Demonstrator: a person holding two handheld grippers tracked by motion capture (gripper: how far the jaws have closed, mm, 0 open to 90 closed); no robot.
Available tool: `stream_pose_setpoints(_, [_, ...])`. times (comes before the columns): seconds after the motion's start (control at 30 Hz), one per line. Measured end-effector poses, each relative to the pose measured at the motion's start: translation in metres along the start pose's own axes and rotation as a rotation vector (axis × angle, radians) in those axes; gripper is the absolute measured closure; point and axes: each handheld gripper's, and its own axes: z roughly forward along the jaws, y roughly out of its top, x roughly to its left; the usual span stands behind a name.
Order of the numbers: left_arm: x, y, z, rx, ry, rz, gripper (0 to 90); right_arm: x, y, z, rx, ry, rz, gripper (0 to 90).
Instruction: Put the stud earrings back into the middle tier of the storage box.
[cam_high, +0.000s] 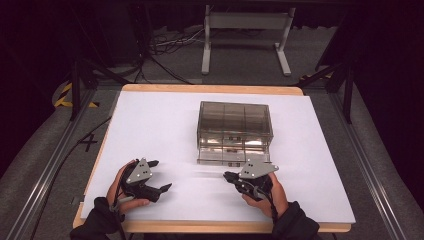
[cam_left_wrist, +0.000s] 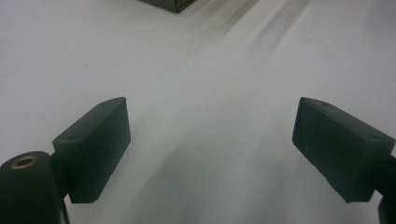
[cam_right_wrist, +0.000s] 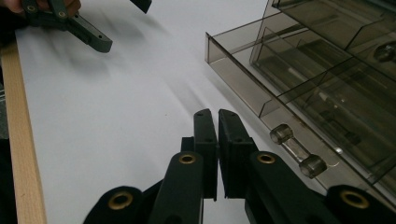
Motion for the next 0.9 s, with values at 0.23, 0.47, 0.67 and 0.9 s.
stream_pose_setpoints(0.23, [0.0,0.0,0.0,0.003,0.003,0.0,11.8,-0.002,0.004,-0.006,-0.008,-0.014,-0.01,86.9])
stream_pose_setpoints(0.47, [0.0,0.0,0.0,0.003,0.003,-0.002,11.8,-0.005,0.009,-0.012,-0.023,-0.03,-0.015,86.9])
stream_pose_setpoints(0.67, [0.0,0.0,0.0,0.002,0.005,-0.003,11.7,-0.013,0.017,-0.023,-0.052,-0.053,-0.006,86.9])
stream_pose_setpoints(0.9, [0.0,0.0,0.0,0.002,0.002,-0.01,11.6,-0.025,0.02,-0.027,-0.055,-0.087,0.009,86.9])
